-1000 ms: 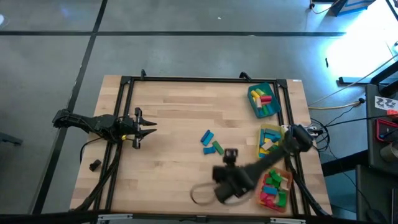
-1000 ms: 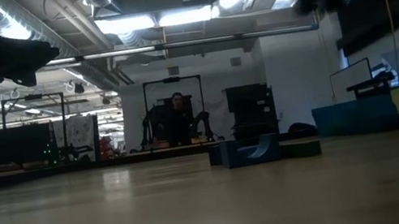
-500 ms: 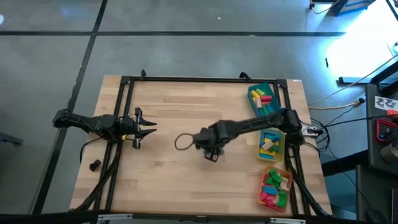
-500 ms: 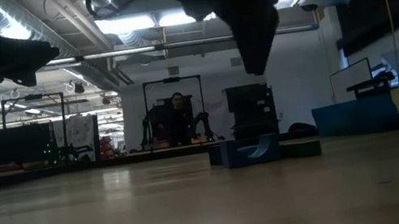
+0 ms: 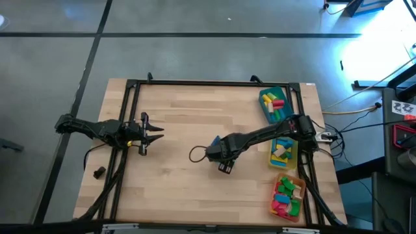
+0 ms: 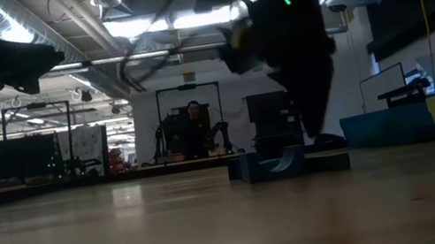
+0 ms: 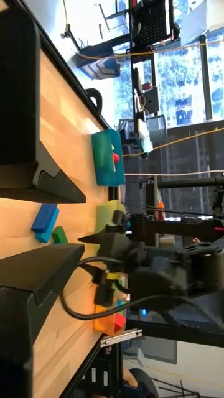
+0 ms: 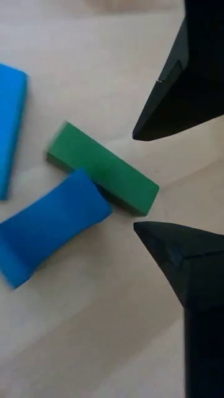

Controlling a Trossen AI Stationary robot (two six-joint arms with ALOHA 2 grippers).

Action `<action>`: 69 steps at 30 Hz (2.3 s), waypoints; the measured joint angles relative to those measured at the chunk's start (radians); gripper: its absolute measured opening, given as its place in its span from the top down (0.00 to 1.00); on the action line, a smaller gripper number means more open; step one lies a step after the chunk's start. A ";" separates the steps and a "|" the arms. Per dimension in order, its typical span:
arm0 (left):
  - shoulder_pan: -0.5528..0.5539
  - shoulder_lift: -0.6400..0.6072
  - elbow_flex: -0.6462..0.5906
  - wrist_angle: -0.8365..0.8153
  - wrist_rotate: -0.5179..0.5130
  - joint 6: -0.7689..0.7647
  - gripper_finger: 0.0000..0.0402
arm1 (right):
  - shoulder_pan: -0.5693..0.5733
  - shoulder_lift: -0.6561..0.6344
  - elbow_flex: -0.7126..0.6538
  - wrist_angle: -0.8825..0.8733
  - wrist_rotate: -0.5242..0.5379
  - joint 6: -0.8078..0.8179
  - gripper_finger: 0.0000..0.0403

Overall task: Sort blocks by size
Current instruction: Put the green rectangular block into the yellow bin

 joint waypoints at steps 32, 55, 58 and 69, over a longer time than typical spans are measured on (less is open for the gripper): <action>0.000 0.000 0.000 0.000 0.000 0.000 0.75 | 0.008 -0.006 -0.187 0.221 -0.015 0.141 0.52; 0.000 0.000 0.000 0.000 0.000 0.000 0.75 | 0.040 -0.159 -0.195 -0.215 0.076 0.160 0.74; 0.000 0.000 0.000 0.000 0.000 0.000 0.75 | 0.071 -0.203 -0.193 -0.311 0.078 0.195 0.74; 0.000 0.000 0.000 0.000 0.000 0.000 0.75 | 0.213 -0.296 -0.247 -0.473 0.128 0.372 0.74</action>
